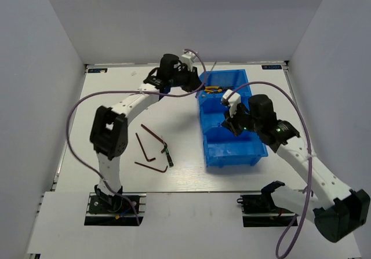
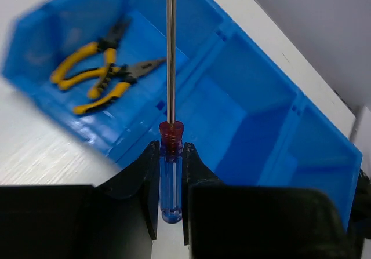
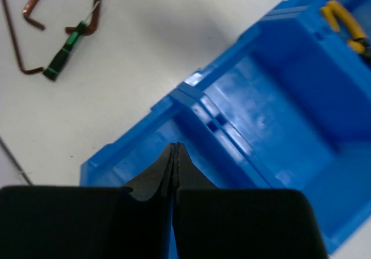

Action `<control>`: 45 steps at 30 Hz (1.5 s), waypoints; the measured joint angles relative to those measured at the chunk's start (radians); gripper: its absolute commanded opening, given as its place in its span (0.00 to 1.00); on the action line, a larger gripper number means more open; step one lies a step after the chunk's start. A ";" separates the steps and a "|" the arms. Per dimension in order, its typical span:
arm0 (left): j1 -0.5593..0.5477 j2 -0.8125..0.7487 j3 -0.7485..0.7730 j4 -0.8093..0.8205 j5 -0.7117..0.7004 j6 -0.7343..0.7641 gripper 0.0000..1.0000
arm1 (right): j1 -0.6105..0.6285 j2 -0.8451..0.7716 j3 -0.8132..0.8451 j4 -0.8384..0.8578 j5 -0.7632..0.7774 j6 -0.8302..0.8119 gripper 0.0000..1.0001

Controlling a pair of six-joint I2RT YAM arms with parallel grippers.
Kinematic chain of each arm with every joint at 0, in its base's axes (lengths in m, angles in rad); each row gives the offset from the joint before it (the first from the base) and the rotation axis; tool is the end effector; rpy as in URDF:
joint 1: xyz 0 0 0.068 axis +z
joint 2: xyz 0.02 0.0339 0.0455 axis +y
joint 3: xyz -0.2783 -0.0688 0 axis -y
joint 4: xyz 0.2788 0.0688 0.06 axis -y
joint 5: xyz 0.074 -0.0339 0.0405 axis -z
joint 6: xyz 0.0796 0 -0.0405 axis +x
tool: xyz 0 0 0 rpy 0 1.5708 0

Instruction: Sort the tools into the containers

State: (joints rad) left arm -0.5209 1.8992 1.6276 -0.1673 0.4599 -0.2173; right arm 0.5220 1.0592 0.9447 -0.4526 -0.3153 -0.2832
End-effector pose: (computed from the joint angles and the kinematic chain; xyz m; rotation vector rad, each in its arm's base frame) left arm 0.4386 -0.2924 0.2982 0.6150 1.9922 -0.9229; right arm 0.2424 0.1679 0.3035 -1.0082 1.8920 0.4767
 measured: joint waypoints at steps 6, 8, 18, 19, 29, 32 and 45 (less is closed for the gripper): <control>-0.026 0.242 0.040 0.077 0.274 -0.002 0.00 | -0.042 -0.126 -0.114 0.005 0.098 -0.034 0.00; -0.044 0.267 0.039 0.094 0.314 -0.001 0.01 | -0.058 -0.128 -0.130 0.000 0.113 -0.039 0.00; -0.142 0.273 0.096 0.057 0.368 0.045 0.76 | -0.101 -0.081 -0.135 -0.016 0.084 -0.074 0.48; -0.146 0.272 0.102 0.045 0.354 0.052 0.77 | -0.102 -0.055 -0.121 -0.022 0.062 -0.077 0.46; -0.072 -0.171 -0.241 -0.079 -0.264 -0.054 0.08 | -0.050 0.228 0.081 -0.003 -0.192 -0.010 0.13; -0.024 -0.464 -0.410 -0.148 -0.517 -0.157 0.00 | 0.028 0.314 0.099 0.025 -0.200 0.043 0.11; -0.011 -1.108 -0.926 -0.624 -0.775 -0.633 0.75 | 0.446 0.660 0.248 0.075 0.031 0.348 0.59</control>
State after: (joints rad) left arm -0.5323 0.7910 0.7017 -0.7918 -0.3149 -0.8501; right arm 0.9684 1.7195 1.1923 -0.3779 -0.2840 0.0647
